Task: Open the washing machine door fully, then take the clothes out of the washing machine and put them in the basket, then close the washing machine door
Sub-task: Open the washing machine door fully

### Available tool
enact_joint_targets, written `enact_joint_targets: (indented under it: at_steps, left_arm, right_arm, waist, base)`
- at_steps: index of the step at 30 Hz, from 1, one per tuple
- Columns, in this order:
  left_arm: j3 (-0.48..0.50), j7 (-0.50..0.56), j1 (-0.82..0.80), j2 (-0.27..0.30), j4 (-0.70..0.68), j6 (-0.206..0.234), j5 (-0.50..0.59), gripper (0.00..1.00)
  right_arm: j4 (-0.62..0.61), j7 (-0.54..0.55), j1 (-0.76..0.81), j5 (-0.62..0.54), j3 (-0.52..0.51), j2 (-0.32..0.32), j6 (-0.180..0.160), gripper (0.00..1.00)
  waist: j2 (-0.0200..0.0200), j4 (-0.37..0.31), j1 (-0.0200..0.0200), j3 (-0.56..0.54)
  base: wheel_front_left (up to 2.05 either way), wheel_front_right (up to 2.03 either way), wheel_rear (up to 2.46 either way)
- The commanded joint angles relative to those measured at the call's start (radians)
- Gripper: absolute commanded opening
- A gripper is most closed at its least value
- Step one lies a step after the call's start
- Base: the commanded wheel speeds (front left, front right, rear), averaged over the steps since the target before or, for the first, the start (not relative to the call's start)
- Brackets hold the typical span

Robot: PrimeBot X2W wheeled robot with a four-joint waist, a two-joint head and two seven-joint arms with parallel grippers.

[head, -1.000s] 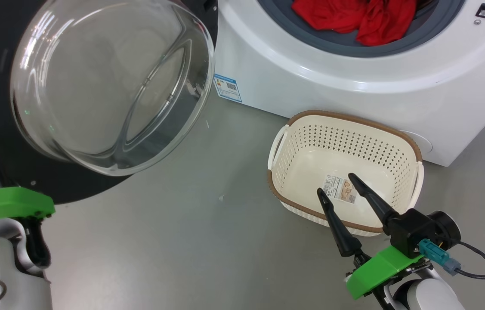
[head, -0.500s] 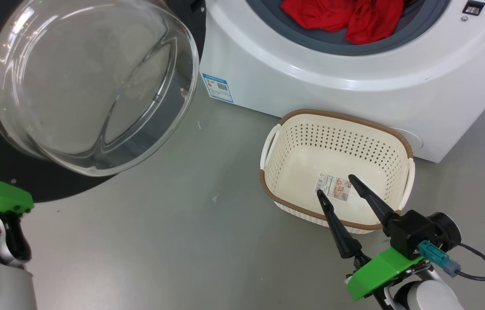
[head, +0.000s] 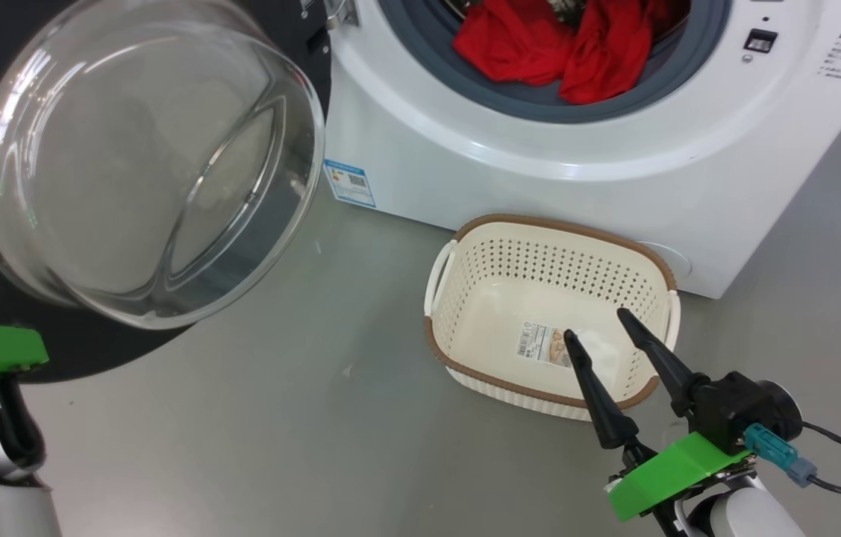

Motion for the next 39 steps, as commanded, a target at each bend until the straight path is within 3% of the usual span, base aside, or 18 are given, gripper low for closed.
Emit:
enact_joint_targets:
  at_steps: [1,11,17,29,39]
  left_arm:
    - [0.004,-0.005,0.021,0.031,-0.064,-0.007,0.006,1.0]
    - [-0.259,0.001,0.163,0.022,-0.246,-0.041,-0.112,1.0]
    - [-0.374,0.025,0.226,0.021,-0.306,-0.06,-0.161,1.0]
    - [-0.427,0.038,0.337,0.037,-0.332,-0.08,-0.181,1.0]
    - [-0.409,0.011,0.431,0.048,-0.318,-0.05,-0.148,1.0]
  right_arm:
    - [-0.016,-0.018,-0.018,0.003,0.014,0.006,0.006,1.0]
    - [0.034,-0.073,-0.039,0.007,-0.05,0.006,0.006,1.0]
    - [0.03,-0.088,-0.052,-0.073,-0.099,0.006,0.006,1.0]
    - [-0.034,-0.092,-0.034,-0.119,-0.161,0.006,0.006,1.0]
    - [-0.047,-0.092,0.017,-0.091,-0.183,0.006,0.006,1.0]
  waist:
    - [0.0,-0.022,0.0,-0.019]
    - [0.0,-0.103,0.0,-0.065]
    - [0.0,-0.165,0.0,-0.078]
    - [0.0,-0.283,0.0,-0.088]
    - [0.0,-0.384,0.0,-0.128]
  base:
    - [0.0,0.0,0.0]
    - [0.0,0.0,0.0]
    - [0.0,0.0,0.0]
    - [0.0,0.0,0.0]
    - [0.0,0.0,0.0]
